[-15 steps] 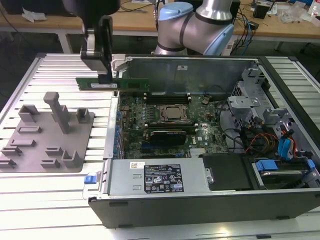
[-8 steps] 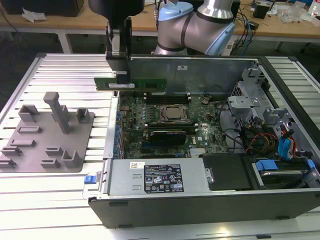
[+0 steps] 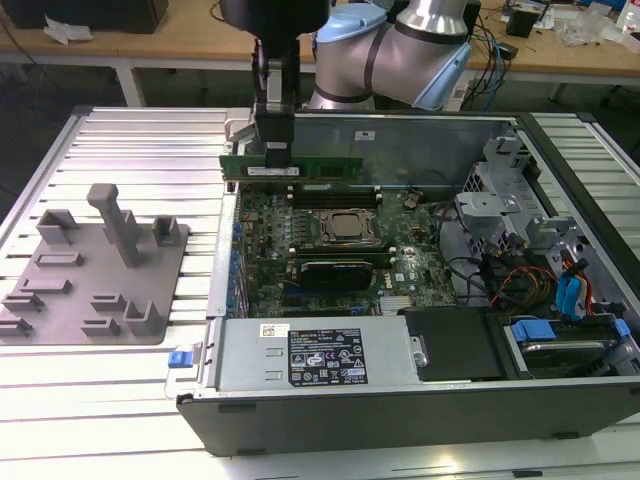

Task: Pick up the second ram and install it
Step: 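Pick up the second ram and move it above second insertion slot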

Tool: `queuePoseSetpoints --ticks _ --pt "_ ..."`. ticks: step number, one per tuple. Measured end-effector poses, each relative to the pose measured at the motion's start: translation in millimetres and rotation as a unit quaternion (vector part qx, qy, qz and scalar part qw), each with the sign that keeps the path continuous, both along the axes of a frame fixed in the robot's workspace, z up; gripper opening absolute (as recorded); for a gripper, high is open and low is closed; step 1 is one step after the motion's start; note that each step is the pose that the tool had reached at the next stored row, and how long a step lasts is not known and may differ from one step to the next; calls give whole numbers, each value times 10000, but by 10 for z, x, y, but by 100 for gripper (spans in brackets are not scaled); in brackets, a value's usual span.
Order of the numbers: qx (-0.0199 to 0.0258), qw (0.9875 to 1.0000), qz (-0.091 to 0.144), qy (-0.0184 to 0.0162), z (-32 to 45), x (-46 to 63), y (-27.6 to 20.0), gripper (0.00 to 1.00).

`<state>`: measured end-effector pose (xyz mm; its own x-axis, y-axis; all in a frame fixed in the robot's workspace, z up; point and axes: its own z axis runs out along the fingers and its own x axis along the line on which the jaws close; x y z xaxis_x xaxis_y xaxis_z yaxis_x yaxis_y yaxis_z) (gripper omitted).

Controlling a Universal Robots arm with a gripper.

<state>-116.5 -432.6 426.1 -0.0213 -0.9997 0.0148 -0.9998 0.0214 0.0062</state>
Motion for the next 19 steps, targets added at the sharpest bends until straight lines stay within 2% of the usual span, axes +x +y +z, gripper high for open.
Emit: queuePoseSetpoints --ticks 2,4,8,11,16,17,19 --pt "0 10000 1 0 -1 93 0 9" --pt "0 10000 1 4 -9 283 1 9" --pt "1 10000 0 18 -20 456 4 9" --pt "5 10000 0 17 -26 463 5 9" --pt "24 10000 0 18 -129 478 27 9" --pt "45 10000 1 22 -166 505 32 9" --pt "50 10000 0 33 -196 544 37 9"
